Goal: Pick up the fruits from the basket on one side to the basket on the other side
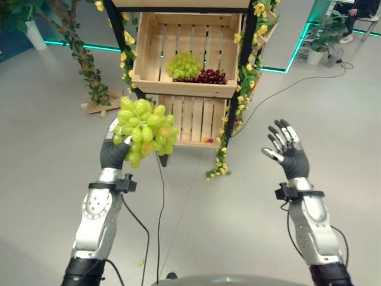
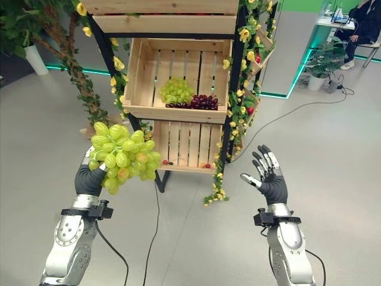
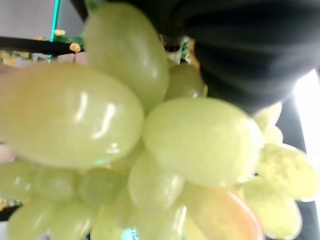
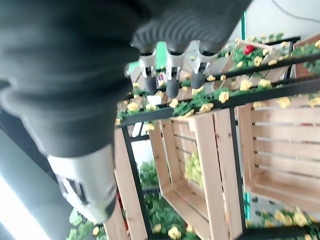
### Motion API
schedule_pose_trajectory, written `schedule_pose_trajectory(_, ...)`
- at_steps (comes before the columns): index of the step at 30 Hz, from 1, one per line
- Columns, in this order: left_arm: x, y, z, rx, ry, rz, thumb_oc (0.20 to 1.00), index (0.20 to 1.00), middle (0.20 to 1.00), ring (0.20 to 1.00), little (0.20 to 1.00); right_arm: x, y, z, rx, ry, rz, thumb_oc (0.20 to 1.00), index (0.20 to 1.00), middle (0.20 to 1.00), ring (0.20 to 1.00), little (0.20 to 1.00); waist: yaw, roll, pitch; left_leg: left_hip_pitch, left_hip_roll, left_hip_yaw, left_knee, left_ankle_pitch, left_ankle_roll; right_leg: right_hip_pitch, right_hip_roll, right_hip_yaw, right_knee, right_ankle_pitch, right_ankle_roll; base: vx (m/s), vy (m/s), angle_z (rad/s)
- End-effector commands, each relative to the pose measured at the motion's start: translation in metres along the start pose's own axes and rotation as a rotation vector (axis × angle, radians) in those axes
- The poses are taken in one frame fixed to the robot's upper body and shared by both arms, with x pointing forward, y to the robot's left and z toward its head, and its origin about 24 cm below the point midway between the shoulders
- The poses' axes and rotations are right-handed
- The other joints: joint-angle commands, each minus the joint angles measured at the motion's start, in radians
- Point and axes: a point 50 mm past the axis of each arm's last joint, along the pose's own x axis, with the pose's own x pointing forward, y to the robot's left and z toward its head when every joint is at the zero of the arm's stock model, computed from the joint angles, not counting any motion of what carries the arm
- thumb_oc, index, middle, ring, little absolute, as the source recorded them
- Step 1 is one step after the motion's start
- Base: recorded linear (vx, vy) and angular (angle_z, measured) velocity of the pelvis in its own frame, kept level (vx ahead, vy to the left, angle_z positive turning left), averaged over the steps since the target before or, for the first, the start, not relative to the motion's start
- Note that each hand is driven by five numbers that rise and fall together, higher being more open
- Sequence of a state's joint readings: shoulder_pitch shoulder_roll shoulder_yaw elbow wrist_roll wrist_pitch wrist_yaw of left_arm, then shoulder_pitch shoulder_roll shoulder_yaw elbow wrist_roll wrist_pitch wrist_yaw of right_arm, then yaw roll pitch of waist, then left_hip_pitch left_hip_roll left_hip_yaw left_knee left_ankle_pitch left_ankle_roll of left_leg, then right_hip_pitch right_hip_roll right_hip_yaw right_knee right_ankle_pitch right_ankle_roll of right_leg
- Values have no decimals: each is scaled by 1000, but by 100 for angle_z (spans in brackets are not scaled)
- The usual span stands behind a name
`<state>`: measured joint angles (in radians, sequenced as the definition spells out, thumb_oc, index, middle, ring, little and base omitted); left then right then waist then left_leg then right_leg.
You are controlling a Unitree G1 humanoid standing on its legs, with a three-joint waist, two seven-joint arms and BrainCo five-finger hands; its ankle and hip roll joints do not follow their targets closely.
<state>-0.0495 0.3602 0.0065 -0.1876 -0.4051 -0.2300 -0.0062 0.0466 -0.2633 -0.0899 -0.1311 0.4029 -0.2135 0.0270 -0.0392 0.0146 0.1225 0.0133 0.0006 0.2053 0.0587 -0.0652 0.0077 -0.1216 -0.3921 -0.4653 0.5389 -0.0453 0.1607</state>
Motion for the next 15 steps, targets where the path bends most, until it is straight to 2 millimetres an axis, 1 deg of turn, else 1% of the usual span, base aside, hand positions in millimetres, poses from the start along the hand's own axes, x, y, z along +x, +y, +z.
schedule_pose_trajectory(1,16,-1,40,92,-213,-51,200,200,200,200,200,14,6,20,-51,-126,29,1000,1000,1000,1000,1000,-25,25,34,105,0,-25,-109,-2,25,-51,110,91,0,87,46,310,14,21)
schedule_pose_trajectory(2,21,-4,42,80,-232,-59,200,200,200,200,200,12,0,22,-56,-129,11,1000,1000,1000,1000,1000,-54,17,44,134,-16,-51,-127,-9,12,-98,193,116,-115,52,31,374,-99,-12)
schedule_pose_trajectory(3,23,-6,42,69,-236,-61,200,200,200,200,200,9,-4,23,-44,-134,-9,1000,1000,1000,1000,1000,-71,6,44,150,-22,-64,-136,-18,-3,-118,201,117,-294,60,23,290,-111,-19)
schedule_pose_trajectory(4,23,-6,42,70,-236,-62,200,200,200,200,200,9,-4,23,-43,-134,-10,1000,1000,1000,1000,1000,-75,10,43,146,-17,-69,-136,-14,-5,-104,210,107,-326,79,20,300,-195,7)
schedule_pose_trajectory(5,26,-9,44,68,-243,-77,200,200,200,200,200,6,-6,25,-41,-141,-23,1000,1000,1000,1000,1000,-84,2,36,157,-9,-74,-143,-24,-31,-115,180,90,-486,120,30,192,-117,64)
schedule_pose_trajectory(6,26,-9,43,68,-243,-78,200,200,200,200,200,6,-6,25,-41,-141,-24,1000,1000,1000,1000,1000,-87,5,36,157,-5,-77,-142,-25,-33,-102,187,83,-510,133,30,292,-175,96)
schedule_pose_trajectory(7,30,-10,46,87,-255,-83,200,200,200,200,200,6,-7,26,-47,-152,-41,1000,1000,1000,1000,1000,-102,8,37,169,10,-74,-143,-35,-43,-119,187,121,-552,149,40,210,-106,94)
schedule_pose_trajectory(8,31,-12,45,91,-255,-91,200,200,200,200,200,5,-9,26,-59,-152,-51,1000,1000,1000,1000,1000,-110,10,36,186,16,-78,-140,-51,-47,-120,191,162,-532,145,47,424,-249,66)
schedule_pose_trajectory(9,32,-17,44,63,-262,-107,200,200,200,200,200,3,-7,27,-51,-158,-38,1000,1000,1000,1000,1000,-118,-7,13,207,2,-83,-116,-85,-50,-92,202,194,-533,159,33,329,-183,51)
schedule_pose_trajectory(10,31,-17,44,63,-262,-107,200,200,200,200,200,3,-7,27,-51,-158,-38,1000,1000,1000,1000,1000,-118,-6,13,206,2,-83,-111,-88,-50,-90,202,194,-535,160,33,372,-220,46)
schedule_pose_trajectory(11,32,-20,42,49,-261,-113,200,200,200,200,200,4,-8,27,-58,-160,-31,1000,1000,1000,1000,1000,-120,0,5,206,2,-90,-53,-110,-51,-78,205,182,-519,161,25,284,-144,38)
schedule_pose_trajectory(12,31,-22,42,36,-263,-120,200,200,200,200,200,5,-8,29,-61,-166,-22,1000,1000,1000,1000,1000,-124,12,4,203,13,-96,13,-110,-63,-55,226,178,-507,151,10,391,-220,32)
schedule_pose_trajectory(13,31,-23,42,22,-266,-120,200,200,200,200,200,5,-8,30,-60,-167,-13,1000,1000,1000,1000,1000,-132,15,6,184,17,-99,100,-85,-85,-30,246,181,-499,136,-8,329,-230,33)
schedule_pose_trajectory(15,31,-23,43,-4,-272,-114,200,200,200,200,200,6,-8,30,-43,-167,-1,1000,1000,1000,1000,1000,-130,10,15,94,42,-104,323,38,-153,19,259,168,-492,97,-46,281,-265,44)
